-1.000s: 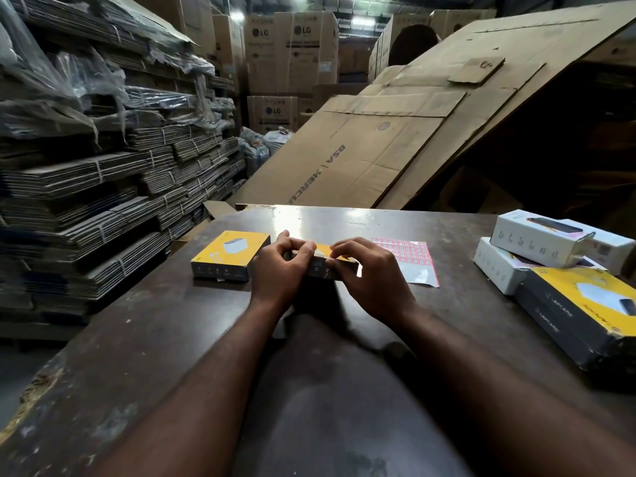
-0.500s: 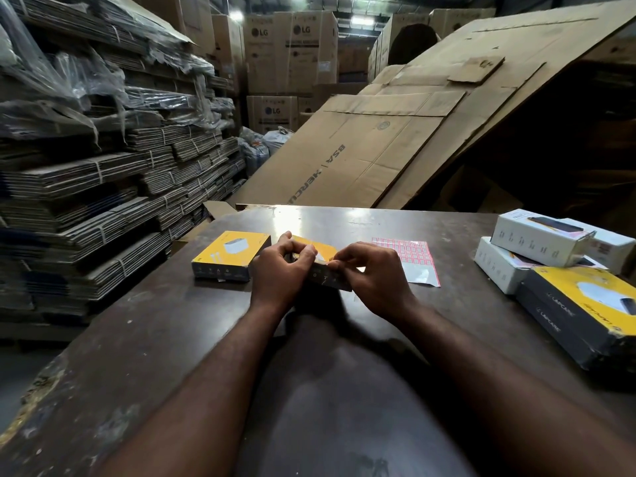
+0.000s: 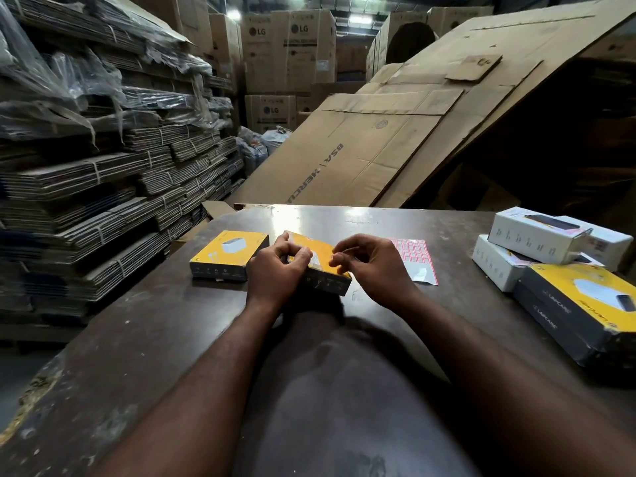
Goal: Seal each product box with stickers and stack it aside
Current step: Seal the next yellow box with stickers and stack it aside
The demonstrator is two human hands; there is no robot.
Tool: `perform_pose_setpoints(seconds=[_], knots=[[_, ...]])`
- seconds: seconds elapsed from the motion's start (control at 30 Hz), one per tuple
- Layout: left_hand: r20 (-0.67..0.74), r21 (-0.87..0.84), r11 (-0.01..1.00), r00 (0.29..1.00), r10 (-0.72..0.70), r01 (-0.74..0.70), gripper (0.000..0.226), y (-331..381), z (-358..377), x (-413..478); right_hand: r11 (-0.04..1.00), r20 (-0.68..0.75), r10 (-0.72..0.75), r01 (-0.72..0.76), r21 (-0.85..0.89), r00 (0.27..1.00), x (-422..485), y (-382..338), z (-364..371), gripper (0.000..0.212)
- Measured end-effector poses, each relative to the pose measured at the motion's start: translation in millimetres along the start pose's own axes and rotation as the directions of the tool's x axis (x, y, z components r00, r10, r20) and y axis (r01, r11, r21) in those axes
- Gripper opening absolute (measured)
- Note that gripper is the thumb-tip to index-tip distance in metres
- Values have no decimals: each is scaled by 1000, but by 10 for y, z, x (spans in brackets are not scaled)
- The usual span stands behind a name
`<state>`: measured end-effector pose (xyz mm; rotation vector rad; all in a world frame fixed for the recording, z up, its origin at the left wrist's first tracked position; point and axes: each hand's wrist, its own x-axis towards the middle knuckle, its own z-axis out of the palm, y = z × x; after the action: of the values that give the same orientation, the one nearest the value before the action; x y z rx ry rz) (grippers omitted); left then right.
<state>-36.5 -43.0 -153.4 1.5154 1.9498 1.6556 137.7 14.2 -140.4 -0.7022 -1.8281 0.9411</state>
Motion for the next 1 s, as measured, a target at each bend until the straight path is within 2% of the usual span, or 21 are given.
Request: perform_pose_setpoints(seconds=[0.17,0.3,0.47,0.6,0.67,0.77,0.83,0.9,1.0], knots=[[5,12,1000,1000,-1,1,13,-31,12,18,998,96,68,-67,-13,993,-10,-6,-1,18],[10,13,1000,1000,13,-13,13,-37,6,16,998,51,59,-61,33,997,2,-1,11,6],[6,13,1000,1000,1,-1,13,-32,10,27,989,30,144,-145,33,989,4,11,-9,26],[9,17,1000,1000,9,-9,13,-30,8,21,979,80,167,-175,104,983,14,23,-6,8],[8,18,1000,1000,11,-11,14,-33,4,18,980,103,164,-174,92,981,10,9,-20,7],[6,1,1000,1000,1,-2,12,-31,-1,24,992,128,127,-127,-4,984,3,-21,-30,12],[5,-13,1000,1000,1,-1,11,-18,-3,20,977,137,57,-27,-211,989,14,-21,-39,16],[6,-12,1000,1000,4,-4,12,-8,-2,14,915,193,-42,116,-387,980,22,-46,-47,19],[1,-1,1000,1000,-4,4,12,-15,0,20,881,247,-129,225,-416,960,27,-131,-68,19]])
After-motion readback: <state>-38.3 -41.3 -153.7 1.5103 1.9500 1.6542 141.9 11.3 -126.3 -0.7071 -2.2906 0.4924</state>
